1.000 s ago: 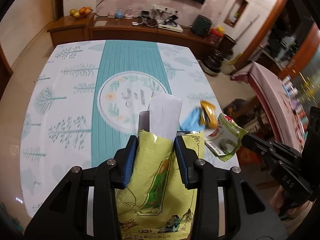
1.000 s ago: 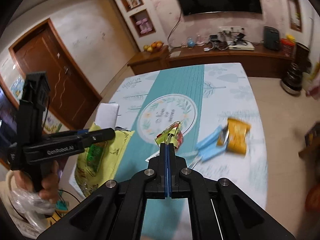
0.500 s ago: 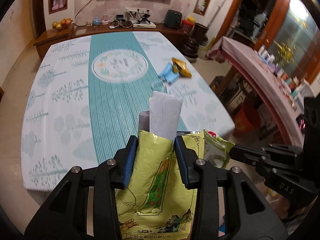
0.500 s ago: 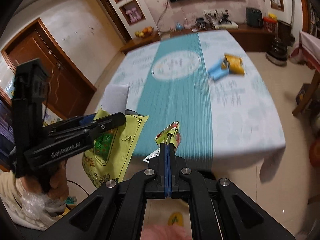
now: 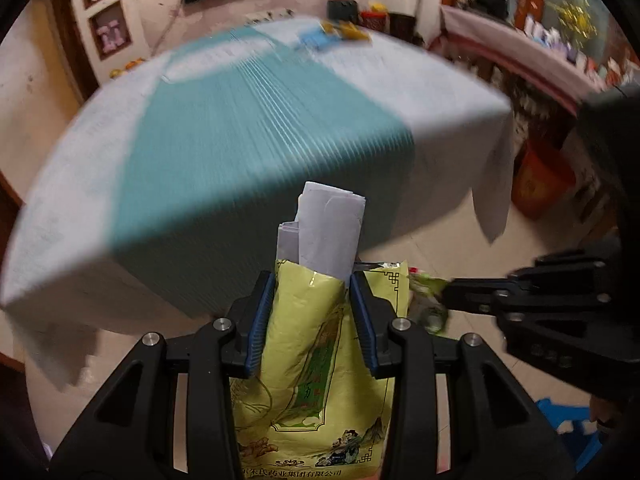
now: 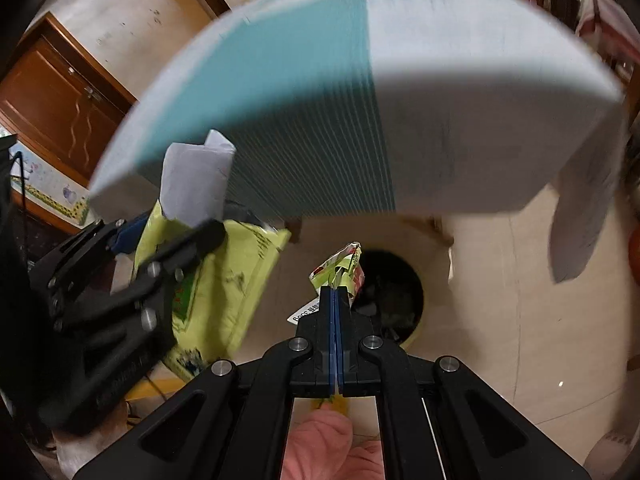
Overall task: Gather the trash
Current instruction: 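Carry tissue pack and snack wrapper over the black bin and open both tools, then raise both open tools back toward the table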
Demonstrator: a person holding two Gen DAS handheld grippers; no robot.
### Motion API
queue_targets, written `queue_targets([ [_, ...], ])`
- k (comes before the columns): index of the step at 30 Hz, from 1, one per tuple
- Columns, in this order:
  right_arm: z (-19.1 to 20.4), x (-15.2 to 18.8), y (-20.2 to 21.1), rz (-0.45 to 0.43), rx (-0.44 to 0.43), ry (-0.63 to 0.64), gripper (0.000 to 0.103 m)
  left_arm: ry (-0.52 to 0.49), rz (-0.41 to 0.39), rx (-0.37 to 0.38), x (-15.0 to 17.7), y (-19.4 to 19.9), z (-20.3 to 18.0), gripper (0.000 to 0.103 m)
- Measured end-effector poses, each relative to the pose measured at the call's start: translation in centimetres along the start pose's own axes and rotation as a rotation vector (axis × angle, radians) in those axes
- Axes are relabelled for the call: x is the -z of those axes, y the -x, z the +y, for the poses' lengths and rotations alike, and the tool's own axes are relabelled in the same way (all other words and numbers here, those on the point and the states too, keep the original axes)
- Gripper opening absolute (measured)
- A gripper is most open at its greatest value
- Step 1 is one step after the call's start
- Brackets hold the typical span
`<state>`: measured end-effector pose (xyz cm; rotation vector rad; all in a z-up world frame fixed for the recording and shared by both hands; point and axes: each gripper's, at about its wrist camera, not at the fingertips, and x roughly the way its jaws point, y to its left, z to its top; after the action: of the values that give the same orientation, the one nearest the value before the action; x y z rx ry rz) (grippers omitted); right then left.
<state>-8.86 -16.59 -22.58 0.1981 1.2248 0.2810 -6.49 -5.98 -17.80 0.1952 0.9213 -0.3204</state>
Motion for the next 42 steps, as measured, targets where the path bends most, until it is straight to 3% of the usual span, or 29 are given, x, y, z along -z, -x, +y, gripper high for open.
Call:
queue_targets([
  [6,-3.6,3.5,-9.3,0.045,0.006,-0.025,0.0,-0.04,0.047,0.075,5.3,-8.6,-1.9,0.035],
  [12,-7.5,5.7,-16.9,0.05,-0.006,-0.082,0.0,-0.049,0.03,0.106,8.5,-16.7,-1.1,0.035],
  [18,-9.5,5.9,-20.7,0.033,-0.084,-0.12,0.001,-0.094,-0.011,0.146,10.3,-22.0,-1.0,0.039],
  [19,-9.7,5.8,-20.9,0.027,-0.089,-0.115,0.002,-0.104,-0.001,0.143,10.6,-23.0,-1.1,0.046],
  [22,-9.8,6.0,-21.3,0.017,-0.088,-0.095,0.002,-0.116,0.057,0.119,11.4,-25.5,-0.8,0.05],
  [28,-9.9,6.4,-21.8,0.008,-0.065,-0.066,0.005,-0.152,0.032,0.097,12.0,-27.7,-0.2,0.065],
  [31,-10.5,6.2,-22.4,0.028,-0.047,-0.069,0.014,-0.166,0.03,0.085,12.1,-28.1,-0.1,0.065],
  [42,-9.5,6.1,-22.0,0.06,-0.037,-0.076,0.015,-0.138,0.061,0.054,11.8,-23.9,-0.9,0.065],
])
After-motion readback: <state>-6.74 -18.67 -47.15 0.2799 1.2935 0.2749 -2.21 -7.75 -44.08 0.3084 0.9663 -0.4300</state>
